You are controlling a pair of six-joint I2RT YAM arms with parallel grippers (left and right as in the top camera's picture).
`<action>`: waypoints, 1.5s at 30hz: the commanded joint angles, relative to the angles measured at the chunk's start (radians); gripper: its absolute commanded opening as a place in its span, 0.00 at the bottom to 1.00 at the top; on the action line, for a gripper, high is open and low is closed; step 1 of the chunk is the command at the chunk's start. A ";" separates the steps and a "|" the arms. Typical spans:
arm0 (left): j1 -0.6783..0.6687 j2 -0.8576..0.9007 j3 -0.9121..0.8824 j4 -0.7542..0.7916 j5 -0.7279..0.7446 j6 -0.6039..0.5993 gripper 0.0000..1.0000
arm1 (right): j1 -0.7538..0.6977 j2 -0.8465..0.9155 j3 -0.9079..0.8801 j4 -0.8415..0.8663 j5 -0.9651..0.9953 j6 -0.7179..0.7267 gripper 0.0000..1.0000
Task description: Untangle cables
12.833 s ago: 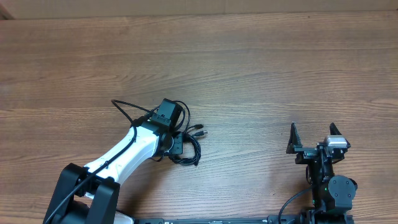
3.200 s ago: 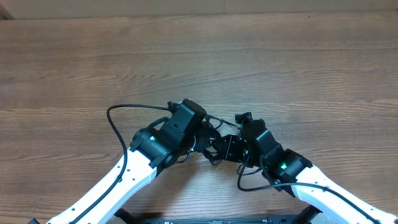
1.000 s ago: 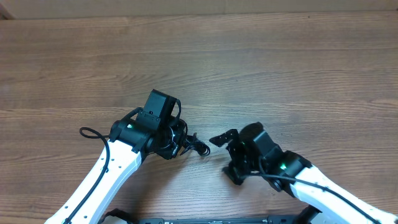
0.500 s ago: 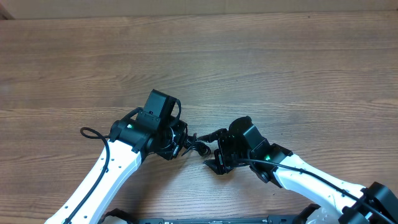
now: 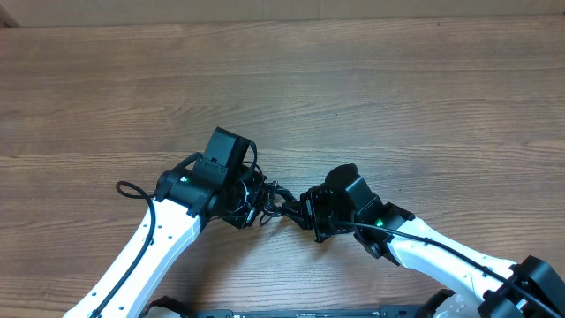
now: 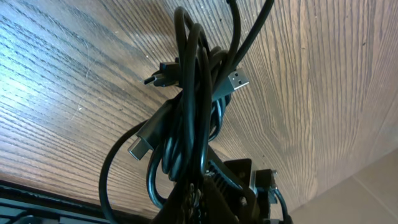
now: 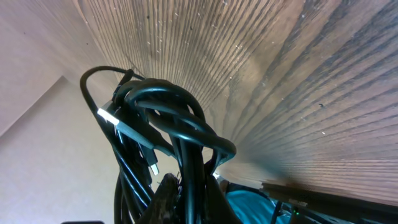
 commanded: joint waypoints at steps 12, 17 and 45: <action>0.077 -0.002 0.010 0.008 0.008 0.796 0.80 | 0.006 0.001 0.020 0.010 0.063 -0.873 0.04; 0.162 -0.002 0.010 -0.037 0.111 1.001 0.79 | -0.021 -0.001 0.020 0.002 0.027 -1.202 0.04; 0.095 -0.001 0.010 -0.095 -0.080 0.922 0.57 | -0.268 -0.030 0.020 0.110 -0.445 -1.270 0.04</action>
